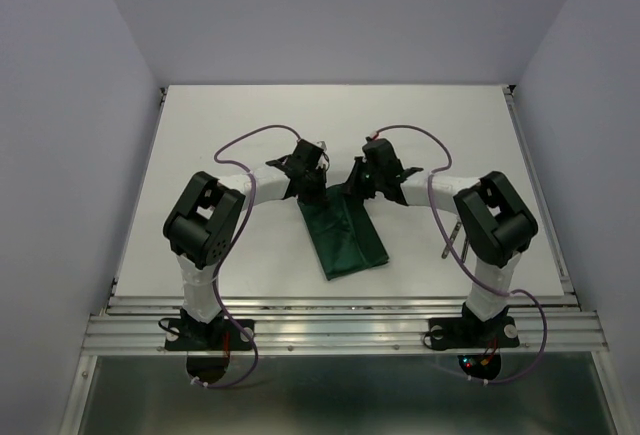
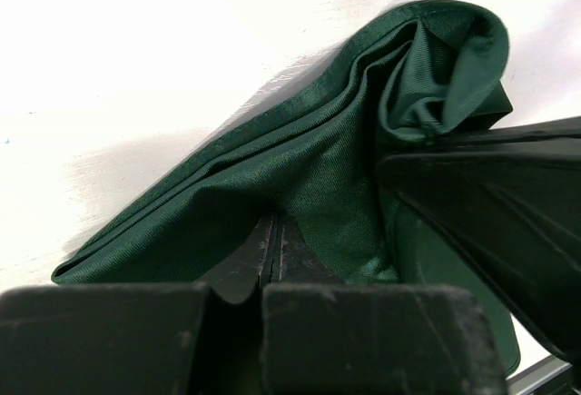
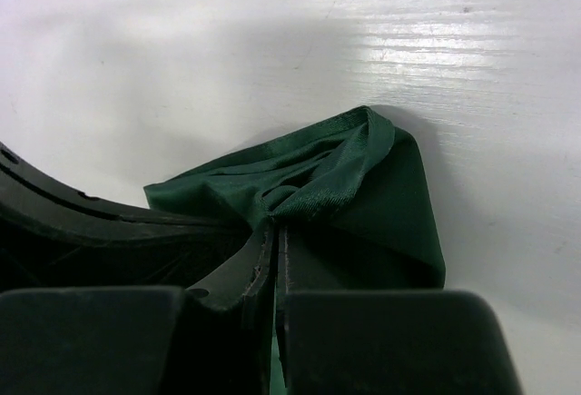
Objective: Fold the napkin into a case and place the utensils inside
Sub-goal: Fold the lower triangle-folded napkin at the center of the board.
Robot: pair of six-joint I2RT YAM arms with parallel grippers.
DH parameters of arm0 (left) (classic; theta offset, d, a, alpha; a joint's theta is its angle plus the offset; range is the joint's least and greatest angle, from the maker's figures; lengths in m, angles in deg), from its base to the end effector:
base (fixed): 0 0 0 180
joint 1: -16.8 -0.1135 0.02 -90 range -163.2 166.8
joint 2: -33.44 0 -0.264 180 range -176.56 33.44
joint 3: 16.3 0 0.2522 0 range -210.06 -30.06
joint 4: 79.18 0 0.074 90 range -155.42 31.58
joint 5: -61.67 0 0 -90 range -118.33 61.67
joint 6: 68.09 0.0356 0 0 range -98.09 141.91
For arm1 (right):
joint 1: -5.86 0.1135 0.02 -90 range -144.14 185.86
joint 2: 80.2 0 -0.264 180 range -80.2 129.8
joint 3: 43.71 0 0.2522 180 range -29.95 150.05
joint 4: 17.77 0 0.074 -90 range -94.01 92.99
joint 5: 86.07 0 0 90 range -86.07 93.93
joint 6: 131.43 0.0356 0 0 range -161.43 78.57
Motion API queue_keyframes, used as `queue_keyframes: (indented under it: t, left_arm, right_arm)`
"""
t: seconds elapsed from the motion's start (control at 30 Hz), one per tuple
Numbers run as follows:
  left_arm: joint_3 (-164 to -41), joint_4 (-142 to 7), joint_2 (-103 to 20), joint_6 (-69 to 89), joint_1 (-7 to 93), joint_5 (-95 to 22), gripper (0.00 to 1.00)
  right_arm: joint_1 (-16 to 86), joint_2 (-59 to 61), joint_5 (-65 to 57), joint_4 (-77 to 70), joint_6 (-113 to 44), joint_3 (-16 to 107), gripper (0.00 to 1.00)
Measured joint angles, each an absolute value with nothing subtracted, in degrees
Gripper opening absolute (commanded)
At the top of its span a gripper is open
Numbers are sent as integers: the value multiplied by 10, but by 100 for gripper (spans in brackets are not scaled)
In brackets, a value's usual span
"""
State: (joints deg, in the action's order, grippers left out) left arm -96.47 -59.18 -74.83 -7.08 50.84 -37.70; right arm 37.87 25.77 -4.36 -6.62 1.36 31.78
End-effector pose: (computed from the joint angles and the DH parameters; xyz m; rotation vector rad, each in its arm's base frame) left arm 0.3267 -0.2277 0.1642 0.1897 2.5102 -0.6793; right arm 0.3294 0.2119 0.1668 0.1498 2.4306 0.8040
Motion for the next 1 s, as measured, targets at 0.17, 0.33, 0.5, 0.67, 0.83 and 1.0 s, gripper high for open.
queue_keyframes:
  t: [0.17,0.33,0.5,0.67,0.83,1.0]
  left_arm:
    - [-965,-592,-748,-71,508,-377,0]
    - [-965,-592,-748,-70,508,-377,0]
    - [-966,-577,-742,-66,508,-366,0]
    - [-980,-538,-729,-61,508,-358,9]
    - [-1024,-531,-725,-66,501,-374,32]
    - [-1061,-536,-732,-82,499,-388,41]
  right_arm:
    - [380,281,-55,-70,12,321,1]
    - [380,298,-58,-76,12,323,1]
    - [381,298,-58,-78,12,323,1]
    - [381,302,-60,-86,12,323,1]
    - [381,303,-60,-87,12,323,1]
    - [381,303,-60,-87,12,323,1]
